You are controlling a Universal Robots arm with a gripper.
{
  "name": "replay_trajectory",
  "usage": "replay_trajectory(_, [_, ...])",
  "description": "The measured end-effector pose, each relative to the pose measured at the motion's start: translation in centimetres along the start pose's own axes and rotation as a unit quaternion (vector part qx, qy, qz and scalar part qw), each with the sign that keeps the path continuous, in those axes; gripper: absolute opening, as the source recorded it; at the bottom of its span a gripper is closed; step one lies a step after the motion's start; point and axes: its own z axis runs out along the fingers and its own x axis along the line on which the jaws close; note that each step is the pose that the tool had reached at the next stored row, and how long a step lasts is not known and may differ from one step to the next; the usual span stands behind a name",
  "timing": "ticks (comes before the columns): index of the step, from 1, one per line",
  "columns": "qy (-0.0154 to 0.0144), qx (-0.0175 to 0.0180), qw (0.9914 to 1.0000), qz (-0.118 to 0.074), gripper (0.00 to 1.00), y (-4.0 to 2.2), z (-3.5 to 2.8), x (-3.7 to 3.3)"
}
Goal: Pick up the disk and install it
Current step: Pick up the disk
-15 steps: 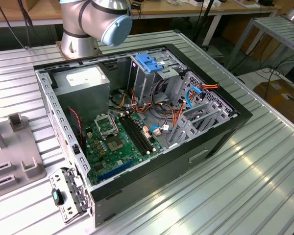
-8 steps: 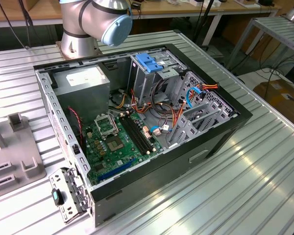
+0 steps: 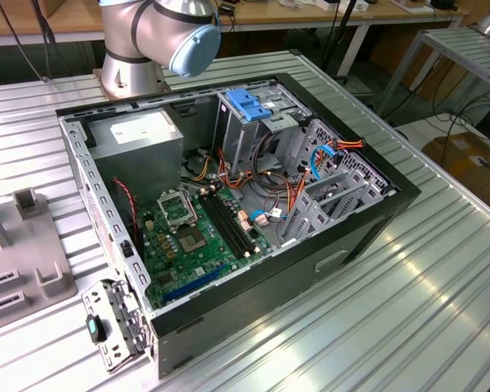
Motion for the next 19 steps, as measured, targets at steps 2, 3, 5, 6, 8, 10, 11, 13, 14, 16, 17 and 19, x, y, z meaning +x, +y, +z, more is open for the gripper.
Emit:
replay_trajectory(2, [0.0, 0.0, 1.0, 0.0, 0.35, -0.31, 0.0, 0.0])
replay_trajectory(3, [0.0, 0.0, 1.0, 0.0, 0.35, -0.59, 0.01, 0.0])
replay_trajectory(5, [0.0, 0.0, 1.0, 0.0, 0.35, -1.1, 0.02, -0.01])
replay_trajectory(6, [0.0, 0.0, 1.0, 0.0, 0.35, -1.24, 0.02, -0.01])
replay_trajectory(8, [0.0, 0.0, 1.0, 0.0, 0.35, -1.51, 0.02, -0.01])
replay_trajectory(10, [0.0, 0.0, 1.0, 0.0, 0.35, -1.77, 0.03, -0.01])
replay_trajectory(11, [0.0, 0.0, 1.0, 0.0, 0.35, -1.91, 0.03, -0.01])
replay_trajectory(13, [0.0, 0.0, 1.0, 0.0, 0.35, -2.31, 0.03, -0.01])
replay_trajectory(14, [0.0, 0.0, 1.0, 0.0, 0.35, -2.42, 0.03, -0.02])
replay_trajectory(16, [0.0, 0.0, 1.0, 0.0, 0.35, -2.73, 0.04, -0.02])
replay_trajectory(17, [0.0, 0.0, 1.0, 0.0, 0.35, -2.86, 0.04, -0.02])
replay_trajectory(19, [0.0, 0.0, 1.0, 0.0, 0.35, -3.16, 0.05, -0.02])
